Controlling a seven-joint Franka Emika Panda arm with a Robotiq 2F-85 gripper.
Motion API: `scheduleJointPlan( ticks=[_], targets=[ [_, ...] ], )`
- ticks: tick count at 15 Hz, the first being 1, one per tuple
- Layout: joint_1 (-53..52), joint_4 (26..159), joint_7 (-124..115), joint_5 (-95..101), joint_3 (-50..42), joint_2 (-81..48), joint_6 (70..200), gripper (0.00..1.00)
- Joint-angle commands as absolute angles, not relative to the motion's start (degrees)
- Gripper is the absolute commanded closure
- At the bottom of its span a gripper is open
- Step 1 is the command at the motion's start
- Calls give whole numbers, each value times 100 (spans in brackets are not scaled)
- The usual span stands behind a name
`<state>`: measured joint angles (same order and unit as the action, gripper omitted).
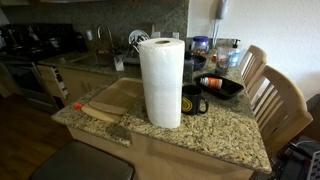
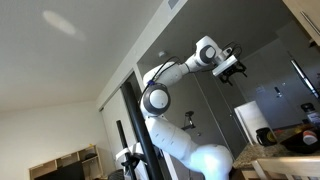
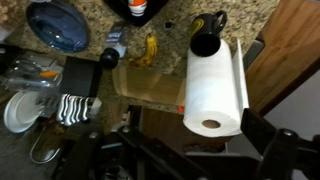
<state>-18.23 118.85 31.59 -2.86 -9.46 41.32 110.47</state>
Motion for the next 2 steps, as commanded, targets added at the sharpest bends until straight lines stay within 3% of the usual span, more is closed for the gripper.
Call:
scheduleJointPlan(
  ticks=[1,2],
  targets=[
    [-1646,11906,3381,-498,-893,4092,10907,0],
    [-1643,11949,3448,-531,-923,4053,10896,0]
  ],
)
